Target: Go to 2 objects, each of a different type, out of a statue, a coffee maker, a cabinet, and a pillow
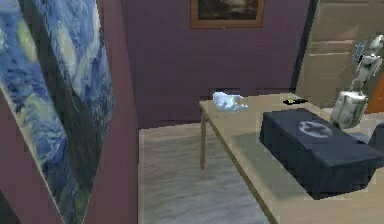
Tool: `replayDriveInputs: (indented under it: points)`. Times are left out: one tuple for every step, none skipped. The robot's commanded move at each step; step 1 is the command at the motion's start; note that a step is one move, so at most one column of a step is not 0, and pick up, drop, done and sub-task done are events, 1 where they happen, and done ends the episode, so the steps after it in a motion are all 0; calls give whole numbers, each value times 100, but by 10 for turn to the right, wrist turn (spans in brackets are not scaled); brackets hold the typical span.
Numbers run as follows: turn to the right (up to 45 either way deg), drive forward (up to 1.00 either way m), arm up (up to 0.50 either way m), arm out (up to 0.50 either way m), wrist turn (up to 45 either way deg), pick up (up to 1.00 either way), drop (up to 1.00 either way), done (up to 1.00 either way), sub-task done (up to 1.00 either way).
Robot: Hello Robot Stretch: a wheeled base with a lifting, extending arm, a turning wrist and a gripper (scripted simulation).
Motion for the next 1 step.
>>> replayDriveInputs:
  points:
    - [0,50,0,0,0,0,0,0,0]
